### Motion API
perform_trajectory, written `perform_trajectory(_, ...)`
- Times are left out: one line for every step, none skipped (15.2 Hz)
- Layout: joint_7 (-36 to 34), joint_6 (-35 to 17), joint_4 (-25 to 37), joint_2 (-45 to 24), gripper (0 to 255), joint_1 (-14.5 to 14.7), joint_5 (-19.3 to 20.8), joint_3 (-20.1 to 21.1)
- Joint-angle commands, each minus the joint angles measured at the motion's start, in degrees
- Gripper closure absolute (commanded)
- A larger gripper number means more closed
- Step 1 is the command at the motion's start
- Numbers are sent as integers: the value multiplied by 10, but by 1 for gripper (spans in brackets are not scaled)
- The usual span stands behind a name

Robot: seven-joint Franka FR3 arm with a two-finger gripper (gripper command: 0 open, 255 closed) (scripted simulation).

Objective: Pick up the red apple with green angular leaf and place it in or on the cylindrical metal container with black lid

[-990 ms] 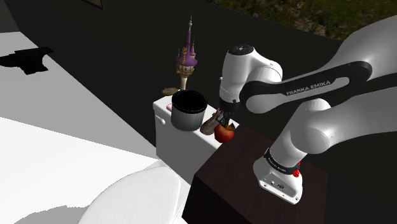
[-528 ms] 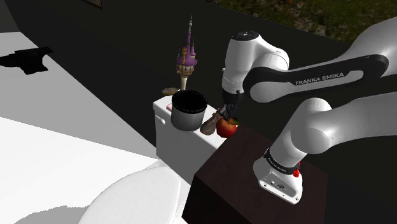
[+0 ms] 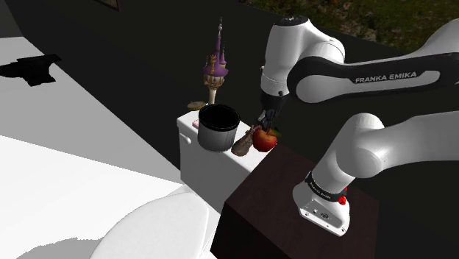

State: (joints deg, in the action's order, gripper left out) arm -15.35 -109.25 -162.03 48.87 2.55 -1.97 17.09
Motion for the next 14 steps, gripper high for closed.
perform_trajectory(3,18,13,5,255,-1,2,-3)
perform_trajectory(4,27,20,7,255,-1,3,-5)
perform_trajectory(5,35,26,10,255,-2,4,-6)
perform_trajectory(7,44,33,11,255,-2,5,-8)
perform_trajectory(8,52,40,13,255,-3,6,-9)
perform_trajectory(9,60,47,15,255,-3,7,-11)
perform_trajectory(10,69,54,16,255,-4,8,-12)
perform_trajectory(12,77,61,17,255,-4,9,-13)
perform_trajectory(13,85,68,18,255,-5,10,-15)
perform_trajectory(14,92,75,19,255,-5,11,-16)
perform_trajectory(15,100,82,19,255,-6,12,-17)
perform_trajectory(16,108,90,20,255,-7,13,-18)
perform_trajectory(17,116,97,20,255,-7,14,-20)
perform_trajectory(18,121,102,20,255,-8,15,-20)
